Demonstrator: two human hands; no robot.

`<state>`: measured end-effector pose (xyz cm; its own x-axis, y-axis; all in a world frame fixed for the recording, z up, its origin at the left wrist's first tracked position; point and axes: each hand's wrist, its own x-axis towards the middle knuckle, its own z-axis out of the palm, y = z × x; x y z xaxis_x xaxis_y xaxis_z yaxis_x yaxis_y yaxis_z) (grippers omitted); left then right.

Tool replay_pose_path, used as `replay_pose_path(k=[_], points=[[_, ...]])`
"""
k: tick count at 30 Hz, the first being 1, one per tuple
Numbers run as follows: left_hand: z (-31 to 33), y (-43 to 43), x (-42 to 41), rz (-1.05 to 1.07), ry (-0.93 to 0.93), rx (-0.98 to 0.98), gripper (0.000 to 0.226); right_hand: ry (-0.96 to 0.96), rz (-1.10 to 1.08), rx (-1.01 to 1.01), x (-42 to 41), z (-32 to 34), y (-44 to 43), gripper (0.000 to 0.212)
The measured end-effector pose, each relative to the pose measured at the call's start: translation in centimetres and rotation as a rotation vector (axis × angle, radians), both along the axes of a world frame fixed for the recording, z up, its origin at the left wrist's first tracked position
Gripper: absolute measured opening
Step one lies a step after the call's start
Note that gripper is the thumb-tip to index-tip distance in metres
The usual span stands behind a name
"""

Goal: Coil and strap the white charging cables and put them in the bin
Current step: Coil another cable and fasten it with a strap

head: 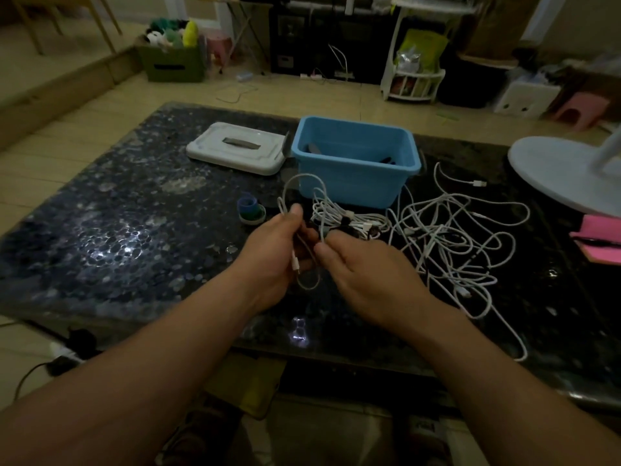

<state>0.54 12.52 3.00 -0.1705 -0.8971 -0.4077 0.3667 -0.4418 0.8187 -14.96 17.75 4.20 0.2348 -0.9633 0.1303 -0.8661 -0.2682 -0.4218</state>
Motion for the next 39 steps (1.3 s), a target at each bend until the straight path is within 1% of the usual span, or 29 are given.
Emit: replay_pose_path(k=[2, 4, 6, 7, 8, 10, 12, 13, 16, 19, 21, 23, 24, 26, 27, 30, 33, 35, 39], points=[[0.2, -0.3, 0.3, 0.013, 0.077, 0.041, 0.031, 0.067, 0.007, 0.031, -0.3, -0.2, -0.1, 0.032], [0.5, -0.6, 0.8, 0.009, 0.126, 0.054, 0.027, 0.138, 0.001, 0.08, -0.8, -0.4, -0.1, 0.036], [0.5, -0.9, 1.3, 0.01, 0.072, 0.044, 0.023, 0.165, -0.03, 0.125, -1.4, -0.8, -0.4, 0.036], [0.3, -1.0, 1.4, 0.003, 0.019, 0.033, 0.023, 0.125, -0.064, 0.149, -1.8, -1.0, -0.5, 0.033], [0.2, -0.8, 1.4, -0.018, -0.034, 0.018, 0.023, 0.032, -0.107, 0.178, -2.1, -1.2, -0.7, 0.027], [0.1, -0.1, 1.0, -0.117, -0.113, -0.025, 0.021, -0.281, -0.187, 0.268, -2.3, -1.2, -1.1, 0.012], [0.1, 0.9, 0.4, -0.263, -0.171, -0.072, 0.02, -0.632, -0.218, 0.366, -1.9, -0.5, -1.2, 0.011], [0.2, 1.5, 0.0, -0.344, -0.193, -0.101, 0.022, -0.758, -0.214, 0.383, -1.7, -0.2, -1.2, 0.014], [0.1, 2.7, -0.9, -0.548, -0.246, -0.213, 0.027, -1.026, -0.215, 0.362, -1.3, 0.2, -1.7, 0.024], [0.0, 3.1, -1.0, -0.633, -0.267, -0.261, 0.024, -1.196, -0.271, 0.321, -1.5, -0.3, -2.4, 0.023], [-0.1, 3.1, -0.8, -0.658, -0.28, -0.28, 0.023, -1.237, -0.248, 0.335, -1.9, -0.4, -2.6, 0.023], [-0.2, 3.1, -0.6, -0.675, -0.301, -0.291, 0.023, -1.224, -0.181, 0.39, -2.2, -0.1, -2.7, 0.026], [-0.3, 3.1, -0.5, -0.682, -0.299, -0.294, 0.023, -1.199, -0.153, 0.41, -2.3, 0.0, -2.6, 0.024], [-0.2, 3.1, -0.5, -0.673, -0.266, -0.292, 0.026, -1.181, -0.142, 0.416, -2.3, 0.0, -2.8, 0.016], [-0.1, 3.1, -0.6, -0.652, -0.237, -0.285, 0.028, -1.207, -0.162, 0.414, -2.2, -0.1, -2.9, 0.013], [0.1, 2.7, -0.5, -0.57, -0.17, -0.25, 0.031, -1.327, -0.265, 0.388, -2.6, -0.3, -3.4, 0.018], [-0.1, 2.5, -0.1, -0.603, -0.2, -0.24, 0.031, -1.391, -0.332, 0.301, -3.7, 0.0, -3.7, 0.014], [-0.3, 2.8, -0.2, -0.663, -0.197, -0.235, 0.032, -1.359, -0.338, 0.258, -4.1, 0.0, -3.8, 0.012], [-0.4, 3.7, -1.0, -0.762, -0.118, -0.225, 0.029, -1.28, -0.337, 0.218, -3.6, -0.2, -3.6, 0.012]])
